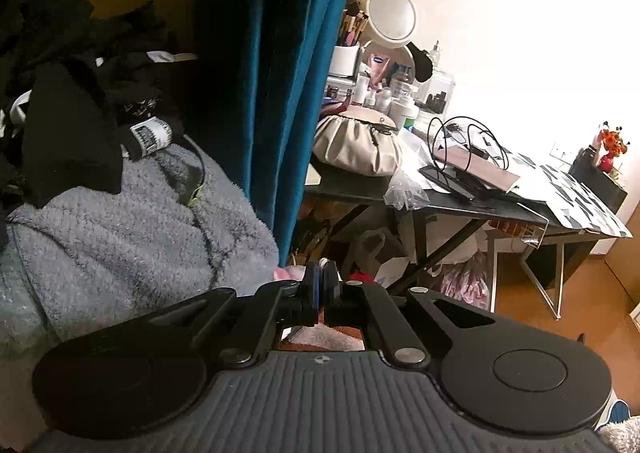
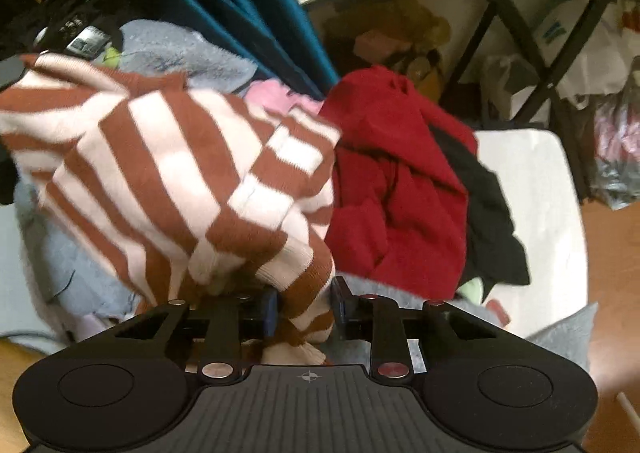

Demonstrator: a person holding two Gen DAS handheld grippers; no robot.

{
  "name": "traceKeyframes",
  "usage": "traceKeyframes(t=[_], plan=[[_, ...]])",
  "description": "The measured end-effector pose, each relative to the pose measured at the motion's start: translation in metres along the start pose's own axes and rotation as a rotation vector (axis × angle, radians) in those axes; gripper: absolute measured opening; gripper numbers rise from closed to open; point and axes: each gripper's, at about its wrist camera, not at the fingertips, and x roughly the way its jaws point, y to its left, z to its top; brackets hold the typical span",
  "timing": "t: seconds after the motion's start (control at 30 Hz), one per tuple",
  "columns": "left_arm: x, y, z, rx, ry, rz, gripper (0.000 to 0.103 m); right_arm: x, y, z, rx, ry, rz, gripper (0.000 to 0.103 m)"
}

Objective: Fold clothes
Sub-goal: 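Grasp the raised striped sweater with the right gripper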

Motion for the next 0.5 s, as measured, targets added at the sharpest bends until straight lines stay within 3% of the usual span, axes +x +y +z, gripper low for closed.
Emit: traceKeyframes(t=[0.1,0.3,0.5], plan=[[-0.001,0.009,0.000,-0.025,0.006,0.007,0.002,-0.002,0.002,-0.003,0.019,-0.026,-0.002,0.022],[-0.002,0.019,-0.006,-0.043,0.027,0.018,0.002,0.012,0.001,-0.003,0.001,0.021,-0.016,0.029],[-0.003,0.027,-0.010,-0.056,0.040,0.022,0.002,0.015,0.004,-0.003,0.011,0.026,-0.032,0.025]])
